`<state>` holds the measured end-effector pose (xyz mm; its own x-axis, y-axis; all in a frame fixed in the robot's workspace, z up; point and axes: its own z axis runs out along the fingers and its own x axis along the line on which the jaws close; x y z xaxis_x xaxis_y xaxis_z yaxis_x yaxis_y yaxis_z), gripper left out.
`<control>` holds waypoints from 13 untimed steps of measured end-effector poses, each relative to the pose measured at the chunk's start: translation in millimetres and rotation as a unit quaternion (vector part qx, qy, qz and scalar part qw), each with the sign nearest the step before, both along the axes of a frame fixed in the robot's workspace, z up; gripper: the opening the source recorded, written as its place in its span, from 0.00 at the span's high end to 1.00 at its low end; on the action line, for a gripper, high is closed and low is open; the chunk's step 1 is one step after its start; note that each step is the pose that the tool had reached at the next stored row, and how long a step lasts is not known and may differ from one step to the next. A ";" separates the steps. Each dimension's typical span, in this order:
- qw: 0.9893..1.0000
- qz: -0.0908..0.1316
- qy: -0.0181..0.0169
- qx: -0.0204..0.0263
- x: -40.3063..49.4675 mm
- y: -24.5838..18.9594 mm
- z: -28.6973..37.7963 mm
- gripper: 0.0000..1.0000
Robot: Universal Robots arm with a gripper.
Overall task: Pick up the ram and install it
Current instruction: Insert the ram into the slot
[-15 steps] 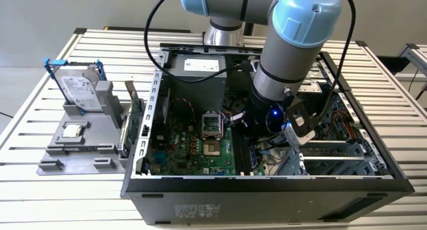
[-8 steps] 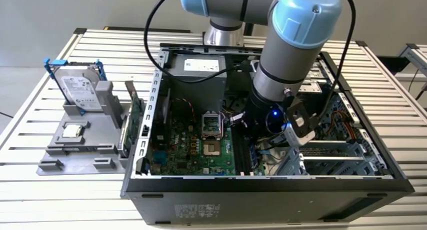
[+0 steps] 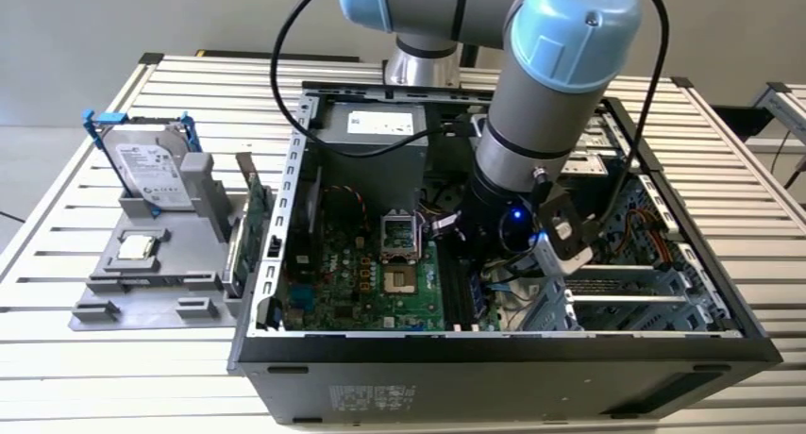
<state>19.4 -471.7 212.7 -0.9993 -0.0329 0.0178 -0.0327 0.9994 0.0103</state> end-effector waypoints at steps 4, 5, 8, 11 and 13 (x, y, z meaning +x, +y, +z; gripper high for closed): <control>1.000 0.000 0.000 0.000 0.0 0.9 -0.4 1.00; 1.000 0.000 0.000 0.000 0.0 1.0 -0.4 1.00; 1.000 0.000 0.000 0.000 0.0 1.2 -0.5 1.00; 1.000 0.000 0.000 0.000 0.0 1.2 -0.5 1.00; 1.000 0.000 0.000 0.000 0.0 1.2 -0.5 1.00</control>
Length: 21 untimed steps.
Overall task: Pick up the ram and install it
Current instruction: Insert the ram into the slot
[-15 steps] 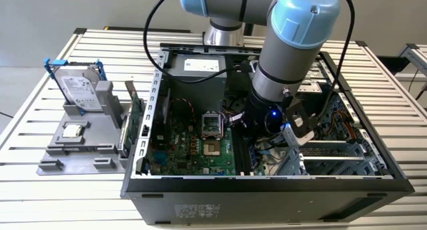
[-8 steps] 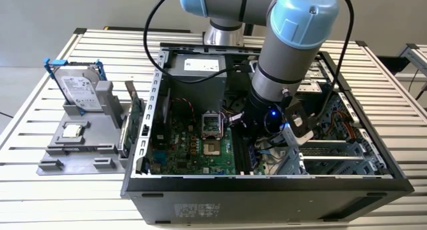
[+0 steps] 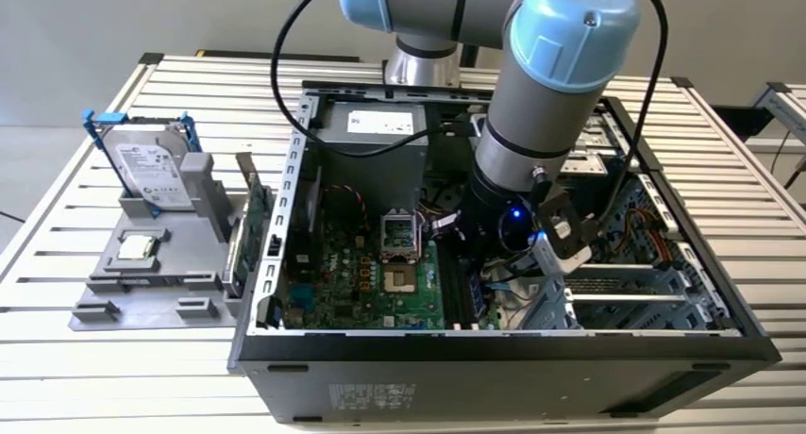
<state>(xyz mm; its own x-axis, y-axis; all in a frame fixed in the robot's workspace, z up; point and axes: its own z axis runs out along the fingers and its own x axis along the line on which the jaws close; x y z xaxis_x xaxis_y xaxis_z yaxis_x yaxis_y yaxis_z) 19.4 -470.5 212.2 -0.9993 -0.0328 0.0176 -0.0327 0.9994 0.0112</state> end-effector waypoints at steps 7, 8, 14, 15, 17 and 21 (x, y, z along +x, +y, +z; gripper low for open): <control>1.000 0.000 0.000 0.000 0.0 0.1 0.0 1.00; 1.000 -0.001 0.000 -0.001 0.0 0.1 0.4 1.00; 1.000 -0.002 0.000 -0.003 -0.1 0.1 4.2 1.00; 1.000 -0.003 0.000 -0.003 -0.1 0.1 4.3 1.00; 1.000 -0.005 0.000 -0.004 -0.1 0.1 4.6 1.00; 1.000 -0.010 0.000 -0.004 -0.3 0.0 4.8 1.00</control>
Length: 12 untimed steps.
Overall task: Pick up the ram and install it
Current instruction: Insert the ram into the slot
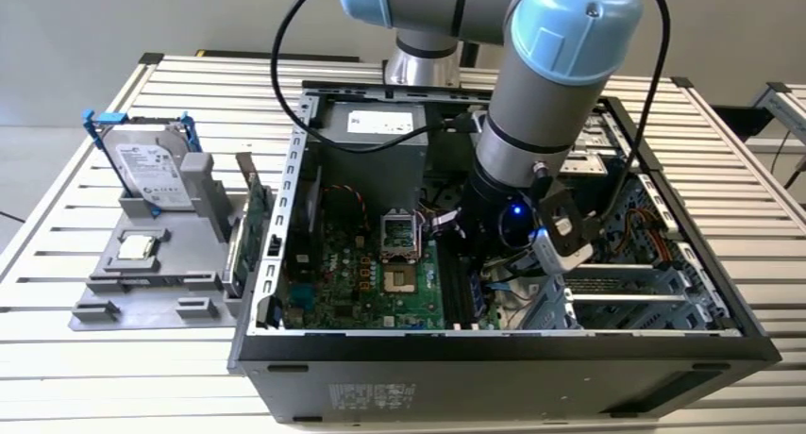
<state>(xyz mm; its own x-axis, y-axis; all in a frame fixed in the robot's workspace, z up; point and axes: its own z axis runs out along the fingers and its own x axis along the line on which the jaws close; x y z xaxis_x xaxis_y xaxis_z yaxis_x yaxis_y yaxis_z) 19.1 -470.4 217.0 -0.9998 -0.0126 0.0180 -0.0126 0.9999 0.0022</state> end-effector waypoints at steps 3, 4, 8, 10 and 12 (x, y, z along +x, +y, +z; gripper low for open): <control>1.000 -0.004 0.000 -0.001 -0.7 0.0 0.0 1.00; 1.000 -0.005 0.000 -0.001 -0.9 0.0 0.0 1.00; 1.000 -0.010 0.000 -0.001 -2.1 0.0 0.0 1.00; 1.000 -0.013 0.000 -0.001 -2.4 0.0 0.0 1.00; 1.000 -0.015 0.000 -0.001 -2.7 0.1 -0.1 1.00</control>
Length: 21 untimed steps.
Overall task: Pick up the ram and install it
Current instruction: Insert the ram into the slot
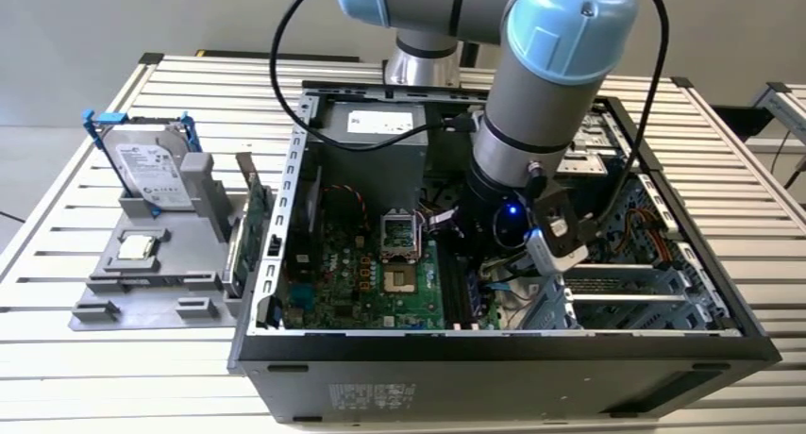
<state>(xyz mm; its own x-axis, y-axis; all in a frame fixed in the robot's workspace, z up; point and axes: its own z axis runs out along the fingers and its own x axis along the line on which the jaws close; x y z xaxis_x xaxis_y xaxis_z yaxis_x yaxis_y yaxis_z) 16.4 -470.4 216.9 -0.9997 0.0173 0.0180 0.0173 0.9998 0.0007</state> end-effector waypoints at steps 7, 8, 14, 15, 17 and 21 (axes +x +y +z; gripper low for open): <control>1.000 -0.003 0.000 0.000 -0.1 0.2 -2.1 1.00; 1.000 -0.003 0.000 0.000 -0.1 0.1 -2.5 1.00; 1.000 -0.004 0.000 0.000 -0.1 0.0 -4.7 1.00; 1.000 -0.004 0.000 0.000 -0.1 0.0 -4.7 1.00; 1.000 -0.004 0.000 0.000 -0.1 0.0 -4.8 1.00; 1.000 -0.004 0.000 0.000 -0.1 0.0 -4.8 1.00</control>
<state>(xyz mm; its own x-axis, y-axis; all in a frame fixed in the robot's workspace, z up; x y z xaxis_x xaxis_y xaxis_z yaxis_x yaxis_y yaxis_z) 16.3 -470.4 212.1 -0.9995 0.0257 0.0181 0.0257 0.9997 0.0004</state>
